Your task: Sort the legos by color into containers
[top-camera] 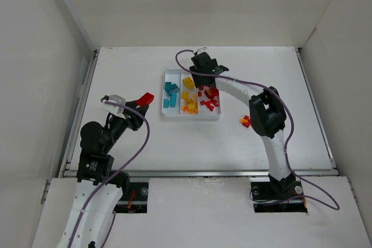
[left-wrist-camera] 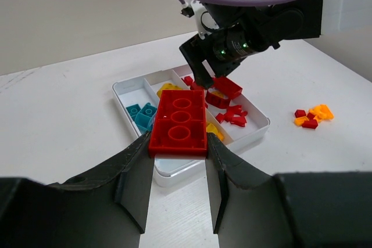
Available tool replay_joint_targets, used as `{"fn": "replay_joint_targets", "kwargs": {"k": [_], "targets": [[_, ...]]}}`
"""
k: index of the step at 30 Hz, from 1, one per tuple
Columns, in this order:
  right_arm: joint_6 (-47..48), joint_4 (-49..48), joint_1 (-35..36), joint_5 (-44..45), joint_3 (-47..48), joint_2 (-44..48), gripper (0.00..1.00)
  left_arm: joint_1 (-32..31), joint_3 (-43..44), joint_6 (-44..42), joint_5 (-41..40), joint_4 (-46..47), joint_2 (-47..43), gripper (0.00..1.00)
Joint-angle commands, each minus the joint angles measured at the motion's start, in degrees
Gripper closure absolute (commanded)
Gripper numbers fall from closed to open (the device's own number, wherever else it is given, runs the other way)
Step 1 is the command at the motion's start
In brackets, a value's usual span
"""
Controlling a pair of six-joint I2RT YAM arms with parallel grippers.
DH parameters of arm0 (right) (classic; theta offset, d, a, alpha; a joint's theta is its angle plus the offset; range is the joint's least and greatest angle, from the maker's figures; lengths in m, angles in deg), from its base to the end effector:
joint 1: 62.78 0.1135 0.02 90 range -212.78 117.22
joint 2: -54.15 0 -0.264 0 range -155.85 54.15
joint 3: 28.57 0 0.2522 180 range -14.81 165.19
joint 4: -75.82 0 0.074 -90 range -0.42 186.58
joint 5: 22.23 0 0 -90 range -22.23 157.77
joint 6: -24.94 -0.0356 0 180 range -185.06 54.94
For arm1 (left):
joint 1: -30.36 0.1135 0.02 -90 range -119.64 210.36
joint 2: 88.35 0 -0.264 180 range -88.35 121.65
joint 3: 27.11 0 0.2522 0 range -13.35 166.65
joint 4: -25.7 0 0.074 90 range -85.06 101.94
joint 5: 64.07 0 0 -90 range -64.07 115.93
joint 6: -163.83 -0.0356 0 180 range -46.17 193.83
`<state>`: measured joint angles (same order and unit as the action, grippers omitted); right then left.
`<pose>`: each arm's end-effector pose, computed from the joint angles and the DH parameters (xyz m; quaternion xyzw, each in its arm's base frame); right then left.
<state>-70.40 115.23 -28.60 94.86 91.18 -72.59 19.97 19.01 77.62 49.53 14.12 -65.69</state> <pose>0.4237 0.2681 0.2178 -0.1406 0.8959 -0.0826 0.4133 0.1077 -0.0342 0.3376 0.1940 0.6067 -0.2217 0.7384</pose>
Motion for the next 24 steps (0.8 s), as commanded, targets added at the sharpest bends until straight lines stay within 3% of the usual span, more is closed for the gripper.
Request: {"fn": "replay_joint_targets", "kwargs": {"k": [1, 4, 7, 9, 10, 11, 12, 15, 18, 24], "targets": [[-0.19, 0.81, -0.25, -1.14, -0.7, 7.28, 0.2, -0.15, -0.1, -1.07, 1.62, 1.69, 0.2, 1.0], [0.95, -1.82, -0.25, -7.82, -5.52, 17.28, 0.2, -0.15, 0.51, -3.34, 3.99, 1.69, 0.72, 1.0], [1.83, -6.39, -0.25, -23.0, -13.6, 30.46, 0.14, -0.15, 1.13, -8.08, 9.68, 1.69, 0.72, 1.0], [1.83, -7.02, -0.25, -39.86, -17.21, 37.4, 0.09, -0.15, 1.83, -18.95, 15.31, -1.19, 0.02, 1.0], [-0.52, -7.02, 0.45, -45.93, -17.75, 38.66, 0.09, -0.15, 2.53, -24.3, 21.52, -3.21, -0.5, 1.0], [-1.68, -7.02, 0.98, -57.91, -17.75, 39.45, 0.09, -0.15, 3.32, -30.01, 24.28, -5.58, -0.51, 1.0], [-2.99, -9.02, 2.81, -63.25, -18.45, 39.46, 0.09, -0.15, 3.32, -39.29, 26.31, -7.86, -0.51, 1.0], [-10.28, -16.39, 6.85, -76.35, -22.14, 40.08, 0.09, -0.15, 3.85, -44.13, 30.8, -10.88, -1.03, 1.0], [-10.92, -16.42, 9.76, -83.14, -21.45, 35.26, 0.1, -0.15, 3.85, -44.13, 32.91, -9.48, -1.56, 1.0], [-12.58, -16.42, 11.7, -86.51, -17.93, 30.77, 0.09, -0.15, 3.85, -42.55, 33.45, -8.42, -2.79, 1.0]]}}
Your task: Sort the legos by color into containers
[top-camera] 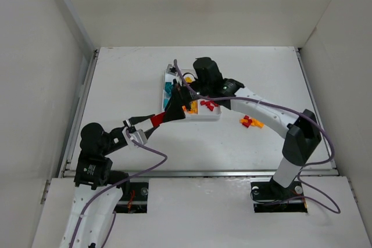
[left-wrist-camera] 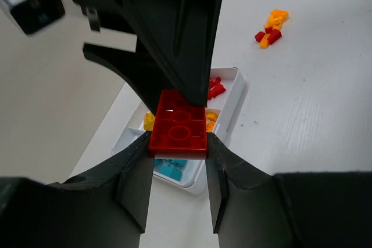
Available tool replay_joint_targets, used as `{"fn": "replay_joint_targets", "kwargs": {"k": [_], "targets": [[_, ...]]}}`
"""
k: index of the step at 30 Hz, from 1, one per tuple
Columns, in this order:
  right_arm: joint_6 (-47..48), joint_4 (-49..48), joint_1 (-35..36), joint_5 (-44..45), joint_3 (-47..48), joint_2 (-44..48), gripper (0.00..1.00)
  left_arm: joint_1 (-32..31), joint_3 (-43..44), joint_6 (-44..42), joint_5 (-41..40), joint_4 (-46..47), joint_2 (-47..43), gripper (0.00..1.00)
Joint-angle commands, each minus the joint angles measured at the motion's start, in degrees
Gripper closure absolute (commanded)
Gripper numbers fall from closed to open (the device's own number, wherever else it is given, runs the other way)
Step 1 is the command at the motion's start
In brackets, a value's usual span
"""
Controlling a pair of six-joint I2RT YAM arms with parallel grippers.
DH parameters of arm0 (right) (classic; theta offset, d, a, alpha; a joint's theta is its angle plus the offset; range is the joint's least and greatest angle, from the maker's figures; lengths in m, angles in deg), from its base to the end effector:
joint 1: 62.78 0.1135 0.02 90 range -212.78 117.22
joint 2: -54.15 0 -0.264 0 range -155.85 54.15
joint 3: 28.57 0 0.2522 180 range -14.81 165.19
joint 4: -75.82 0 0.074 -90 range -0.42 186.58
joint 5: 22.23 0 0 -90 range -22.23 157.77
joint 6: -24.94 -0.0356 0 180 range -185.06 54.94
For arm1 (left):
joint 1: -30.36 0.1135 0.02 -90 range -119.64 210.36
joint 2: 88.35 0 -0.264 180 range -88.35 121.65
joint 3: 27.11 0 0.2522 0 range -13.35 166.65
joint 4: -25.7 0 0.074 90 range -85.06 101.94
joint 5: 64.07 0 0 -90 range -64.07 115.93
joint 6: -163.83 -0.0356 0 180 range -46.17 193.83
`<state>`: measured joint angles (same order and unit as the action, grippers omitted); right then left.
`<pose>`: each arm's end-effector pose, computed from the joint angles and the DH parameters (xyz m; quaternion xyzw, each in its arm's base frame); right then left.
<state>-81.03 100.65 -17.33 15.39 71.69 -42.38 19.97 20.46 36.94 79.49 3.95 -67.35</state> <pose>0.2542 0.2984 0.3577 -0.4297 0.6521 0.5721 0.2506 0.0872 -0.0451 0.3289 0.5461 0.4204 -0.1462 0.7096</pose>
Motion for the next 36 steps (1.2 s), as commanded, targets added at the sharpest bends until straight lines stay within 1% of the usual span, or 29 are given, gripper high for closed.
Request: {"fn": "replay_joint_targets", "kwargs": {"k": [1, 4, 6, 7, 9, 13, 14, 16, 17, 18, 19, 20, 22, 23, 24, 25, 26, 27, 28, 29, 30, 31, 32, 33, 34, 36], "targets": [[-1.96, -1.84, 0.43, -7.03, 2.35, 0.55, 0.09, -0.15, 2.41, -1.27, 3.48, 1.75, -1.74, 1.0], [-1.96, -1.84, 1.04, -7.64, 2.97, -0.93, 0.09, -0.15, 2.41, -0.56, 3.48, 1.75, -1.75, 1.0], [-1.96, -1.84, 1.75, -8.18, 3.58, -1.72, 0.12, -0.15, 2.41, 0.05, 3.48, 1.75, -1.75, 1.0], [-1.96, -1.84, 1.75, -8.7, 4.11, -2.43, 0.16, -0.15, 2.41, 0.06, 3.48, 2.27, -1.75, 1.0], [-1.96, -1.84, 2.36, -9.31, 4.12, -3.04, 0.2, -0.15, 2.41, 0.76, 3.48, 2.28, -1.75, 1.0], [-1.96, -1.84, 3.77, -10.9, 4.64, -4.1, 0.46, -0.15, 2.41, 1.9, 3.48, 2.88, -1.75, 1.0], [-1.96, -1.84, 3.77, -10.9, 4.64, -4.1, 0.58, -0.15, 2.41, 1.9, 3.48, 3.67, -1.75, 1.0], [-1.96, -1.84, 3.77, -12.39, 5.17, -4.63, 0.73, -0.15, 2.41, 3.3, 2.87, 4.21, -1.75, 1.0], [-1.96, -1.84, 3.77, -12.92, 5.17, -4.63, 0.9, -0.15, 1.89, 3.83, 2.87, 5.08, -1.75, 1.0], [-1.96, -1.84, 3.77, -12.92, 5.17, -4.63, 0.99, -0.15, 1.88, 4.36, 2.26, 5.09, -1.75, 1.0], [-1.96, -1.84, 3.77, -12.92, 5.17, -4.63, 1.0, -0.15, 1.88, 4.36, 1.64, 5.61, -1.75, 0.98], [-1.96, -1.84, 3.77, -12.4, 5.17, -4.63, 1.0, -0.15, 1.88, 5.23, 1.63, 5.62, -1.75, 0.84], [-1.35, -1.84, 3.77, -10.91, 5.17, -4.02, 1.0, -0.15, 1.27, 7.35, 0.32, 5.62, -1.75, 0.45], [-1.35, -1.84, 3.77, -7.77, 4.56, -3.49, 1.0, -0.15, 0.74, 8.31, -0.81, 5.62, -1.75, 0.15], [-1.35, -1.84, 3.77, -5.48, 3.34, -2.27, 1.0, -0.15, 0.74, 9.54, -1.7, 6.14, -1.75, 0.01], [-1.35, -1.84, 2.81, -2.49, 2.54, -1.56, 1.0, -0.15, 0.22, 11.38, -5.1, 6.14, -1.75, 0.01], [-1.96, -1.84, 1.15, 6.24, 1.4, -0.77, 1.0, -0.15, -0.83, 16.88, -7.66, 6.84, -1.75, 0.01], [-3.01, -1.06, 0.17, 12.15, -1.22, 1.06, 1.0, -0.15, -1.54, 19.89, -10.73, 7.46, -0.96, 0.01], [-5.11, 0.52, -0.79, 19.17, -2.2, 1.95, 1.0, -0.15, -2.33, 22.7, -17.54, 7.46, -0.95, 0.01], [-6.35, 2.36, -1.85, 26.64, -3.26, 2.83, 1.0, -0.15, -3.99, 25.52, -21.53, 7.46, -0.08, 0.01], [-7.92, 4.55, -3.95, 40.12, -4.75, 3.8, 1.0, -0.15, -4.79, 30.77, -25.57, 6.94, 0.97, 0.01], [-9.51, 5.27, -5.1, 46.25, -7.98, 5.63, 1.0, -0.15, -5.75, 31.95, -28.4, 8.15, 0.98, 0.01], [-11.44, 5.28, -5.98, 51.62, -9.75, 6.61, 1.0, -0.15, -6.63, 33.18, -32.86, 8.69, 0.98, 0.01], [-11.46, 3.97, -6.68, 60.55, -11.6, 7.32, 1.0, -0.15, -7.86, 34.32, -34.65, 9.56, 0.98, 0.01], [-11.46, 3.26, -7.3, 64.47, -14.4, 7.84, 1.0, -0.15, -8.4, 36.51, -35.71, 10.96, 1.68, 0.01], [-10.59, 2.73, -7.31, 69.24, -15.22, 7.85, 1.0, -0.15, -9.27, 38.2, -37.21, 11.67, 2.73, 0.01]]}}
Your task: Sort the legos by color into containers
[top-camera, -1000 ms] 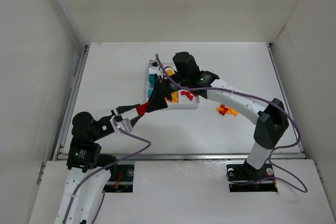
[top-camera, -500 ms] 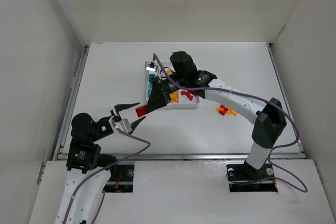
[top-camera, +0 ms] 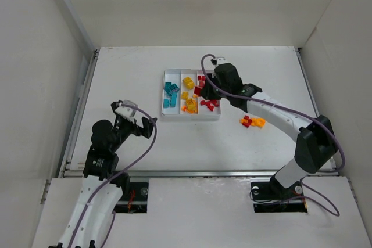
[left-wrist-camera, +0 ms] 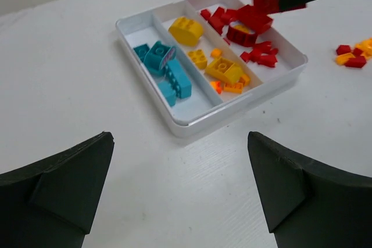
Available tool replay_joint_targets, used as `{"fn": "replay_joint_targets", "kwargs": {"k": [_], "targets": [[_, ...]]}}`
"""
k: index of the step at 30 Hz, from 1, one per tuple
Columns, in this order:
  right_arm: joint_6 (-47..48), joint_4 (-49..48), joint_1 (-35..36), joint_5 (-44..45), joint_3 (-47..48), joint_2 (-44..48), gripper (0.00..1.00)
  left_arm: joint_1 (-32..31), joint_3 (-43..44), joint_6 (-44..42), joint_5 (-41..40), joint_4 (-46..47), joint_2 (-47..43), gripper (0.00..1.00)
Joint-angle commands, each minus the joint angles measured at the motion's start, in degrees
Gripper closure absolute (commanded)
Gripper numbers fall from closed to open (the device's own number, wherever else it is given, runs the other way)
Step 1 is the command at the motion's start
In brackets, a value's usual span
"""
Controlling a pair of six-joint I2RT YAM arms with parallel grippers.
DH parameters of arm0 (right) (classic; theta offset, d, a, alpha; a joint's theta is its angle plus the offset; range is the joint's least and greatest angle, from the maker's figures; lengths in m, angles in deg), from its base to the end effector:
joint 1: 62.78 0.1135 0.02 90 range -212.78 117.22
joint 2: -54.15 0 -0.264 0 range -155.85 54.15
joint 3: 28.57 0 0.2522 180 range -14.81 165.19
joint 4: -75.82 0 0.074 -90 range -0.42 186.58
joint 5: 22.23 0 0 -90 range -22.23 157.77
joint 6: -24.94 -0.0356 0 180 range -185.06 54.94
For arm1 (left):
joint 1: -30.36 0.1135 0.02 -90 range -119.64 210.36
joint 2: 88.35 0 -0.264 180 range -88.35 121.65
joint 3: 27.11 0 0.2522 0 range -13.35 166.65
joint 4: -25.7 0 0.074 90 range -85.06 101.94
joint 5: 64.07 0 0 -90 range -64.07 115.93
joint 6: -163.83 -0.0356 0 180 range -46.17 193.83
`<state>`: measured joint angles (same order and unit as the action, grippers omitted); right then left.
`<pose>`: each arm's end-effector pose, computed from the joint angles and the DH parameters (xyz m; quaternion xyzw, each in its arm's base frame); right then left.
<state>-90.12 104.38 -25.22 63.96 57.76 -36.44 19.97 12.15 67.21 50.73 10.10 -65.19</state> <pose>0.2889 0.2251 0.2994 -0.1114 0.8706 0.2735 0.3935 0.1211 -0.0374 0.2882 0.2525 0.6575 -0.1739 0.6883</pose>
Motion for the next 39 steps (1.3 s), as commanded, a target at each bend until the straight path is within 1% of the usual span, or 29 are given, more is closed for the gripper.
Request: {"fn": "replay_joint_targets", "kwargs": {"k": [1, 3, 5, 7, 12, 13, 14, 15, 16, 17, 20, 23, 26, 27, 31, 32, 35, 36, 38, 39], "targets": [[-0.87, -1.01, -0.2, 21.47, -1.3, 0.69, 1.0, -0.15, -1.67, 7.93, -8.45, 5.54, 1.79, 0.01], [-0.08, 0.48, -0.73, 22.0, 0.45, -3.0, 1.0, -0.15, -2.81, 9.86, -10.81, 7.11, 2.33, 0.01], [0.44, 1.62, -0.73, 23.76, 2.73, -6.86, 1.0, -0.15, -5.1, 9.86, -11.44, 9.13, 2.33, 0.01], [0.45, 2.42, -0.73, 24.55, 4.15, -9.07, 1.0, -0.15, -6.33, 10.47, -12.05, 9.14, 1.8, 0.01], [-0.96, 5.31, -0.73, 26.93, 7.75, -13.64, 1.0, -0.15, -6.34, 10.48, -11.96, 9.14, 0.75, 0.01], [-1.48, 5.84, -0.73, 26.93, 7.76, -13.65, 0.97, -0.15, -6.34, 10.48, -12.66, 9.14, 0.75, 0.01], [-1.48, 5.85, -0.73, 26.93, 7.76, -13.65, 0.91, -0.15, -6.34, 10.48, -12.67, 9.14, 0.75, 0.01], [-1.48, 5.85, -0.73, 26.93, 7.76, -13.65, 0.81, -0.15, -6.34, 10.48, -12.67, 9.14, 0.75, 0.01], [-1.48, 5.85, -0.73, 26.93, 7.76, -13.65, 0.56, -0.15, -6.34, 10.48, -12.67, 9.14, 0.75, 0.01], [-1.48, 5.85, -0.73, 26.93, 7.76, -13.65, 0.47, -0.15, -6.34, 10.48, -12.67, 9.14, 0.75, 0.01], [-1.48, 7.16, -0.73, 26.93, 7.76, -12.96, 0.29, -0.15, -6.86, 11.0, -12.67, 9.14, 0.75, 0.01], [-1.48, 7.69, -0.73, 26.93, 7.15, -9.89, 0.2, -0.15, -6.86, 11.01, -12.14, 9.67, 0.22, 0.01], [-0.96, 7.17, -0.73, 27.46, 4.6, -6.54, 0.2, 0.37, -6.86, 11.01, -12.14, 9.67, 0.22, 0.01], [-0.96, 7.16, -0.73, 27.46, 4.07, -4.1, 0.18, 0.37, -6.86, 11.01, -12.14, 9.67, -0.3, 0.01], [1.14, 7.16, -2.66, 26.85, 1.96, 1.28, 0.17, 0.37, -7.39, 11.01, -12.14, 9.67, -0.92, 0.01], [2.2, 7.16, -4.41, 26.06, 1.26, 2.68, 0.15, 0.37, -7.39, 11.01, -12.14, 9.67, -1.44, 0.01], [2.73, 10.14, -9.24, 23.77, 0.72, 3.22, 0.15, 0.37, -7.39, 11.01, -12.14, 9.67, -1.45, 0.01], [2.13, 12.24, -13.61, 20.89, 0.12, 3.22, 0.15, 0.37, -7.39, 11.01, -12.14, 9.67, -2.06, 0.01], [-0.59, 12.97, -18.29, 16.76, -2.87, 3.22, 0.15, 0.37, -7.39, 11.01, -12.14, 9.67, -2.06, 0.01], [-1.13, 12.97, -20.31, 13.08, -4.44, 3.22, 0.15, 0.37, -7.39, 11.01, -12.14, 9.67, -2.76, 0.01]]}}
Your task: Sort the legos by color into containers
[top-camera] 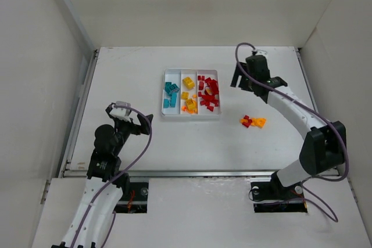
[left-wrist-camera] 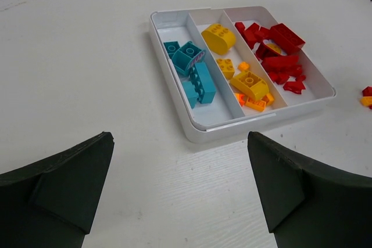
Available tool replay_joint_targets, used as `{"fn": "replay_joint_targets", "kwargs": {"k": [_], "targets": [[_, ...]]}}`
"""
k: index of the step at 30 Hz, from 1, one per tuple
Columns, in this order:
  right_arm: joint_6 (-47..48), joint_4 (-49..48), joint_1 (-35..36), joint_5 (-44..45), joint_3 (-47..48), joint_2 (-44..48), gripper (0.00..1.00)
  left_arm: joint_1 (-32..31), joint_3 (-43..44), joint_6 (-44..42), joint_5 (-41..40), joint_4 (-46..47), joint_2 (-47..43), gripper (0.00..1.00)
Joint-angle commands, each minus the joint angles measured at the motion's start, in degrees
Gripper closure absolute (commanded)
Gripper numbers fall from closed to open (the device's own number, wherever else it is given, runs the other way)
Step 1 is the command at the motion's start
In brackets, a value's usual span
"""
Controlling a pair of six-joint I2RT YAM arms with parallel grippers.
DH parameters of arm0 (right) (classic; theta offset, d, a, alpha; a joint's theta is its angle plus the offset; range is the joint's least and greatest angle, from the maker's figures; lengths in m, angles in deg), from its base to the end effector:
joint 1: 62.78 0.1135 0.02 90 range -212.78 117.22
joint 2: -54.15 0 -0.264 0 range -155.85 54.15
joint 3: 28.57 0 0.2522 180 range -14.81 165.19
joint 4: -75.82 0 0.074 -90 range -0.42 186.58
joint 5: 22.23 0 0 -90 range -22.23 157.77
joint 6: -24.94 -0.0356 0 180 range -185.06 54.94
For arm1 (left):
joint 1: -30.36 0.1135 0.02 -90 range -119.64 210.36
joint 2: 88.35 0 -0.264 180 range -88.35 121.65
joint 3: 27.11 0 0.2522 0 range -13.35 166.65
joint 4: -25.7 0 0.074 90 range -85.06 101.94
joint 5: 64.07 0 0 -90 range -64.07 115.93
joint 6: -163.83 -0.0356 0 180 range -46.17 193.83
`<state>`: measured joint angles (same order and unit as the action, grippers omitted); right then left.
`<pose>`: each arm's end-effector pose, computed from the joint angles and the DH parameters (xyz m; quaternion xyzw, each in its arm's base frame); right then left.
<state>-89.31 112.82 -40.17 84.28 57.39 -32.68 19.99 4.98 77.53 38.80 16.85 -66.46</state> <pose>0.3205 0.1225 0.3069 0.0758 0.8880 0.0546 0.4503 0.1283 -0.0315 0.2591 0.1204 0.6885 -0.1648 0.6959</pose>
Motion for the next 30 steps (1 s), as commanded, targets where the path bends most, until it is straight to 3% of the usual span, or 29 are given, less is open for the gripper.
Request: {"fn": "replay_joint_targets", "kwargs": {"k": [1, 5, 10, 17, 21, 30], "targets": [[-1.94, 3.83, -7.47, -7.89, -6.79, -0.54, 0.15, 0.35, -0.22, 0.69, -0.21, 2.92, -1.5, 0.01], [0.6, 5.05, -7.49, -6.67, -8.92, -1.83, 0.15, 0.35, -0.74, 0.69, -0.21, 2.39, -2.11, 0.01], [2.89, 6.99, -7.49, -6.67, -7.69, -7.82, 0.26, 0.35, -0.75, 0.69, -0.21, 2.39, -2.64, 0.01], [1.84, 6.46, -7.49, -4.65, -9.8, -8.89, 0.28, 0.35, -0.75, 0.69, -0.21, 2.39, -3.17, 0.01], [1.31, 5.93, -7.49, -5.17, -10.33, -9.41, 0.34, 0.35, -0.75, 0.69, -0.21, 2.39, -3.17, 0.01], [-0.36, 5.32, -8.02, -5.18, -12.78, -10.03, 0.36, 0.35, -0.75, 0.69, -0.21, 2.39, -3.17, 0.01]]}}
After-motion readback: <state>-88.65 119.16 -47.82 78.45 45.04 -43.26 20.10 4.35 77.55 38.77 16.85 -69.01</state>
